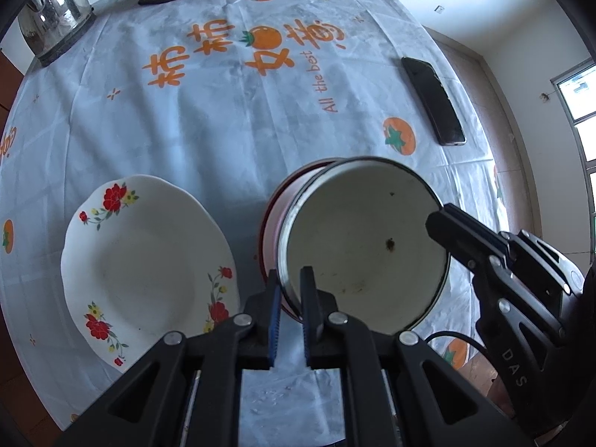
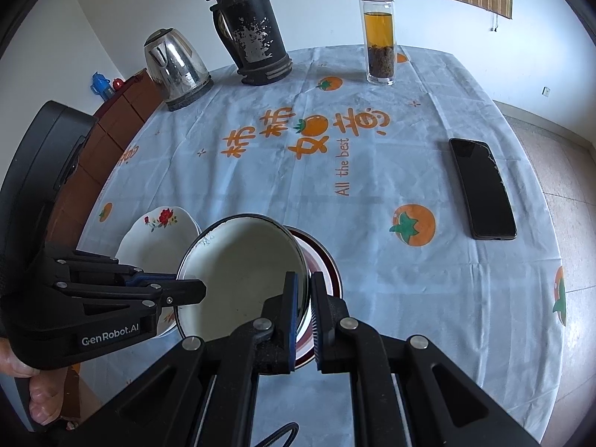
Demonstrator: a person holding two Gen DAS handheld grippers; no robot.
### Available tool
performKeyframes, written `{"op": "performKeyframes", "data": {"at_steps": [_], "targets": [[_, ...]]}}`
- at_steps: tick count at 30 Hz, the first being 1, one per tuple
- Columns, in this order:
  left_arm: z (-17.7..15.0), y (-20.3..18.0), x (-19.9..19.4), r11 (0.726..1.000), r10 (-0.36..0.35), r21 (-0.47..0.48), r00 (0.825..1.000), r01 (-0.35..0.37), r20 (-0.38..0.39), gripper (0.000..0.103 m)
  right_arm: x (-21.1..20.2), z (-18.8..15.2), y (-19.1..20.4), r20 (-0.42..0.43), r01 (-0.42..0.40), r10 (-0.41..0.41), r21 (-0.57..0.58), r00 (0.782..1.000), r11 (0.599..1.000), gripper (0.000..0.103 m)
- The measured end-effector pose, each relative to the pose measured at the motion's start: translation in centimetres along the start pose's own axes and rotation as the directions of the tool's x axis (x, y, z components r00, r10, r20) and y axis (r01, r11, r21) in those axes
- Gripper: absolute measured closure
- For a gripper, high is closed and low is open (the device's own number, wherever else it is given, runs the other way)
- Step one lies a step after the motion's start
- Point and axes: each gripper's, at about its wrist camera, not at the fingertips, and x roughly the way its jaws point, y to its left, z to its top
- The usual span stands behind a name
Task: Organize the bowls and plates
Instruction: 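Lower the enamel bowl into the pink bowl with both grippers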
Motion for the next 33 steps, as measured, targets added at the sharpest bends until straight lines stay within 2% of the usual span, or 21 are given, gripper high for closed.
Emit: {"op": "performKeyframes", "data": {"at_steps": [33], "targets": [[0.4, 0.2, 1.5, 1.000, 0.008, -0.005, 1.000, -0.009, -0.028, 0.096, 1.5, -0.2, -0.4, -0.028, -0.002, 0.002, 0.007, 1.000, 1.000, 0.095]]}}
